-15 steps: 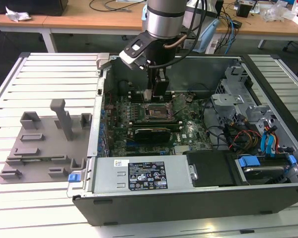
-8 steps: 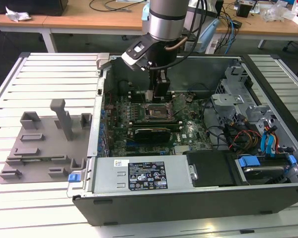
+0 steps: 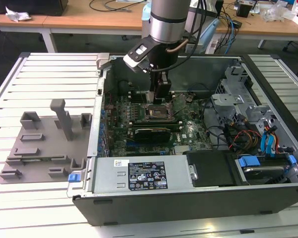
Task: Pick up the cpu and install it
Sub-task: 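Place the cpu into insertion slot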
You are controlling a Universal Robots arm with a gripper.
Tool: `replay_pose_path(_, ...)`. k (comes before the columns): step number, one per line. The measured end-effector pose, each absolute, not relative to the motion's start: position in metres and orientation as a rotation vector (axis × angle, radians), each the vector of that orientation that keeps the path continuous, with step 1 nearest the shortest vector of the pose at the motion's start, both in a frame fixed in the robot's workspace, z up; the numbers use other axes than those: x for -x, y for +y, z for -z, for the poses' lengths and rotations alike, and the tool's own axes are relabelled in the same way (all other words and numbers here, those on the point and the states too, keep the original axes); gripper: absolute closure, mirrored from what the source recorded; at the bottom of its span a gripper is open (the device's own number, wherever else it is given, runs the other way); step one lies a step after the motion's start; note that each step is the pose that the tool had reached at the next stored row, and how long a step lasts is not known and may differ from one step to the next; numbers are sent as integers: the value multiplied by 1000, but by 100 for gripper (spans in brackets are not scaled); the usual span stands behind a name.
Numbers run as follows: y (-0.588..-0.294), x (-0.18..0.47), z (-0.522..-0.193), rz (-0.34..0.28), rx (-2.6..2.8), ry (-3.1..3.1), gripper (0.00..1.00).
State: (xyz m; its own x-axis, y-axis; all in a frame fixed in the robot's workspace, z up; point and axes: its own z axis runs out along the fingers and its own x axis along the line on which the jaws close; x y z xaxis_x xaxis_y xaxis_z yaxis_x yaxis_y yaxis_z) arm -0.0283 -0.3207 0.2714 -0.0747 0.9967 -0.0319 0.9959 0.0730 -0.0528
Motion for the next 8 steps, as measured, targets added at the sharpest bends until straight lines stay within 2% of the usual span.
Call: replay_pose_path(8,-321,28,-266,-95,2128,-2292,45)
